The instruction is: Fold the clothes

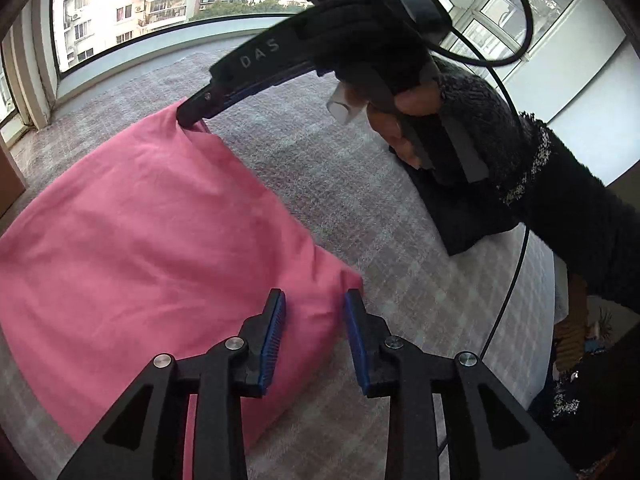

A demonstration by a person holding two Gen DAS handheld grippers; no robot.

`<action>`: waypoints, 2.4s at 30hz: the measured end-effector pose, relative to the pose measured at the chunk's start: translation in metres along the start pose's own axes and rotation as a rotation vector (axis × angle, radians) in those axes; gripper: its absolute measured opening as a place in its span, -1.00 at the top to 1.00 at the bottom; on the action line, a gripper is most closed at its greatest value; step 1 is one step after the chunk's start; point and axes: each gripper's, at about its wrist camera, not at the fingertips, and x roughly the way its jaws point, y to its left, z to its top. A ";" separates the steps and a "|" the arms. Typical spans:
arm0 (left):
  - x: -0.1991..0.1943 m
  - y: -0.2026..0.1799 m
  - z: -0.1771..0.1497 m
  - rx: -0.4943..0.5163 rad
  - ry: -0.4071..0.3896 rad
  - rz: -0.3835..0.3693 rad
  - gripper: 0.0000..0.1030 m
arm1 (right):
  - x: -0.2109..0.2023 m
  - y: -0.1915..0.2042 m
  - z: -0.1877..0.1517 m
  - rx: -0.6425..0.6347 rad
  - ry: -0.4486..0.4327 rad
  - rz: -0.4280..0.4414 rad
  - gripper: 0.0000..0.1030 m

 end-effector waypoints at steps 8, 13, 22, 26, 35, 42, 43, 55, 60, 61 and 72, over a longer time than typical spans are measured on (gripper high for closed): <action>0.023 -0.017 0.001 0.132 0.035 0.015 0.50 | 0.016 -0.008 -0.004 0.049 0.036 0.222 0.54; 0.025 -0.025 -0.001 0.170 0.040 -0.012 0.77 | -0.008 0.018 0.014 -0.059 -0.043 0.150 0.83; -0.029 -0.021 -0.020 0.101 -0.045 -0.081 0.56 | -0.027 0.013 -0.012 0.029 -0.001 -0.004 0.46; -0.075 0.026 -0.043 -0.005 -0.143 0.038 0.41 | -0.031 0.033 -0.049 -0.014 -0.035 0.091 0.36; -0.086 0.140 -0.062 -0.282 -0.141 0.206 0.47 | -0.020 0.050 -0.064 -0.067 0.081 -0.017 0.40; -0.078 0.185 -0.012 -0.283 -0.188 0.337 0.37 | -0.012 0.054 -0.007 -0.214 0.019 -0.204 0.38; -0.072 0.193 -0.010 -0.297 -0.166 0.353 0.36 | -0.009 0.049 -0.003 -0.221 0.018 -0.255 0.37; -0.046 0.195 -0.002 -0.241 -0.100 0.352 0.22 | -0.005 0.002 0.016 -0.100 0.078 -0.128 0.24; -0.039 0.185 0.003 -0.196 -0.080 0.324 0.72 | -0.006 0.001 0.013 -0.147 0.071 -0.084 -0.04; -0.038 0.183 0.004 -0.184 -0.077 0.330 0.76 | -0.008 0.002 0.013 -0.160 0.066 -0.070 -0.17; -0.036 0.190 0.003 -0.216 -0.090 0.274 0.76 | -0.027 0.000 0.018 -0.192 0.077 0.054 -0.12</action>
